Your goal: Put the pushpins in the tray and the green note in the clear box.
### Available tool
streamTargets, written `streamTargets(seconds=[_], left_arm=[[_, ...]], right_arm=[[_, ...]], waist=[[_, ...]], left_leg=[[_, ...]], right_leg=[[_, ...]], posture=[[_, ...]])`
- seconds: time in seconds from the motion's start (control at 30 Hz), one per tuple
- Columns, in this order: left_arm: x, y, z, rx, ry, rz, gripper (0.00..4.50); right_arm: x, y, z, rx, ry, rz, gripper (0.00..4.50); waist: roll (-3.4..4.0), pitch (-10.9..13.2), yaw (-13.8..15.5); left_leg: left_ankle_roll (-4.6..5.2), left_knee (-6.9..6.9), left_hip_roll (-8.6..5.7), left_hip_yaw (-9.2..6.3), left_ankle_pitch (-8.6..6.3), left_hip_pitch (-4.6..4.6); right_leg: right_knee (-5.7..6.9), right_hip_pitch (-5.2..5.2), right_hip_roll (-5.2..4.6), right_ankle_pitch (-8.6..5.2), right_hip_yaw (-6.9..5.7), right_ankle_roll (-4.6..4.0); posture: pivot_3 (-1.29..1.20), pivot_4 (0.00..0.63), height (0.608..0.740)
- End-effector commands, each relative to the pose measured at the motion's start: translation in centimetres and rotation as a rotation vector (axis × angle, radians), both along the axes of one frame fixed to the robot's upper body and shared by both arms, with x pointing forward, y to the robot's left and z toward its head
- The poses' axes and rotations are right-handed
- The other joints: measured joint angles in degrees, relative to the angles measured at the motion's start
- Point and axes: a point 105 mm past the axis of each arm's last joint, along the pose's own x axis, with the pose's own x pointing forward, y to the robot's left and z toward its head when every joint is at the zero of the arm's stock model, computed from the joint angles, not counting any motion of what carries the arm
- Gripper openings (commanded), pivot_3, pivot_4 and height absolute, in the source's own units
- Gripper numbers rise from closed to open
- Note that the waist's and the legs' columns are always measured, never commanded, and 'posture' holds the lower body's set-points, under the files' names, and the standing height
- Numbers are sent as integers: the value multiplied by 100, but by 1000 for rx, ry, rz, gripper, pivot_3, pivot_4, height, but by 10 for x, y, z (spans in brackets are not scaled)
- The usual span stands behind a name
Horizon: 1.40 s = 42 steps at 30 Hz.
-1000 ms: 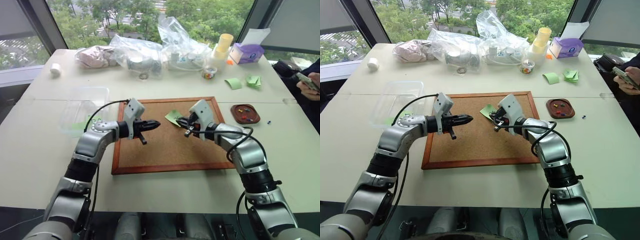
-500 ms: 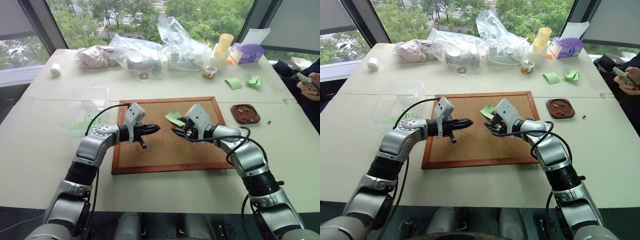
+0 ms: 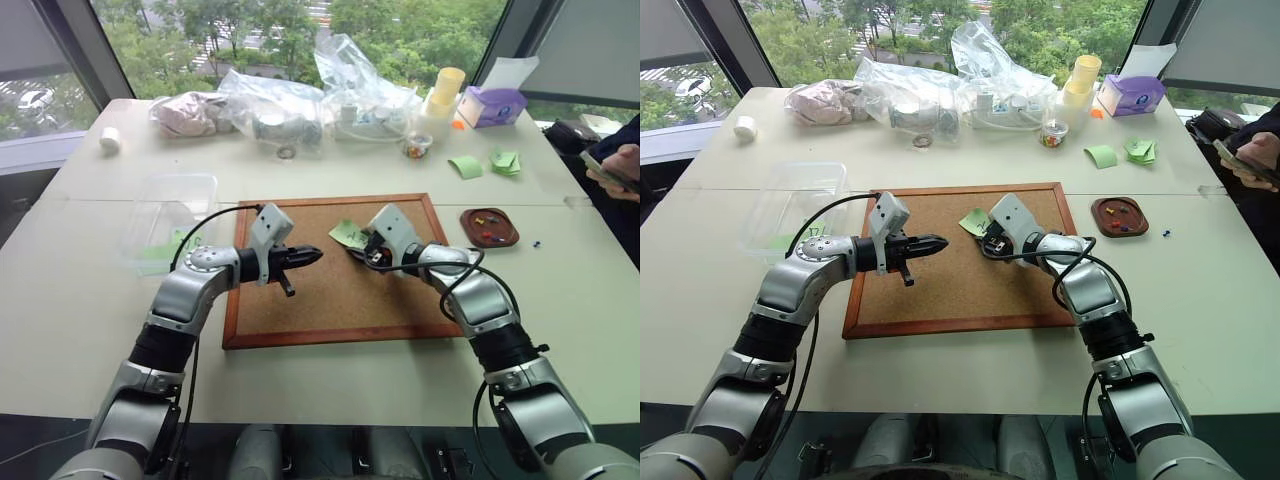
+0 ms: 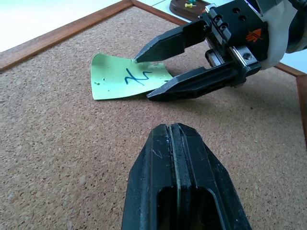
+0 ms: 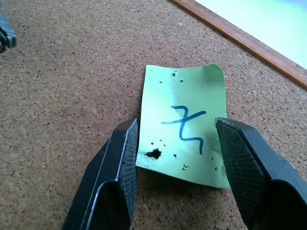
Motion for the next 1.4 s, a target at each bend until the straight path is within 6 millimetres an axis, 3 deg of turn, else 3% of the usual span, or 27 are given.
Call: streamTargets(seconds=[0.03, 0.1, 0.13, 0.53, 0.67, 0.8, 1.03, 1.13, 1.37, 1.4], left_arm=[[-3, -2, 10, 2, -50, -17, 0], [-3, -3, 11, 4, -54, -20, 0], [-2, -4, 12, 6, -57, -22, 0], [4, -6, 20, 22, -106, -30, 0], [13, -13, 42, 119, -321, -125, 0], [22, -21, 51, 211, -486, -224, 0], [35, -31, 37, 343, -605, -379, 0], [42, -32, 33, 387, -622, -399, 981], [53, -37, 31, 438, -654, -405, 4462], [54, -38, 30, 450, -656, -413, 4462]], right_arm=[[5, -5, 3, 33, 9, -43, 1176], [7, -6, 2, 28, 14, -57, 180], [7, -6, 1, 32, 21, -63, 39], [5, -3, 10, 221, 168, -108, 39], [-8, 4, 18, 352, 323, -79, 39], [-9, 5, 23, 389, 369, -90, 39], [-13, 10, 26, 422, 411, -79, 39], [-15, 11, 24, 411, 412, -84, 0], [-19, 12, 21, 396, 411, -83, 0], [-19, 13, 21, 397, 412, -81, 0]], waist=[[0, 0, 1], [0, 0, 2], [0, 0, 1], [0, 0, 10], [0, 0, 22], [1, -1, 13], [1, -1, -2], [1, -1, 6], [1, -1, 14], [1, -1, 11]], left_leg=[[0, 0, 0, 0, 0, 0], [0, 0, -1, 0, 0, 0], [0, 1, -1, 0, 0, 0], [0, 1, -1, 0, 0, 0], [0, 2, -2, 0, 0, -7], [0, 1, -4, 9, 0, -8], [1, 1, -4, 11, 0, -31], [-1, 6, -4, 11, 2, -60], [-1, 8, -5, 13, 2, -70], [-1, 8, -5, 13, 2, -70]], right_leg=[[0, 0, 0, 0, 0, 0], [0, 1, 0, 0, 0, 0], [0, 1, 0, 0, 0, 0], [1, 2, 0, 0, 0, 0], [1, -1, 0, 0, -3, 0], [0, -3, 2, 0, -4, 0], [-1, -25, 7, 0, -4, 0], [7, -58, 8, 0, -4, 0], [7, -68, 8, 1, -4, 1], [7, -68, 8, 1, -4, 1]], posture=[[0, 150, 740], [0, 150, 740], [0, 150, 740], [0, 150, 740], [0, 150, 740], [0, 150, 740], [0, 150, 740], [0, 150, 740], [0, 150, 740], [0, 150, 740]])
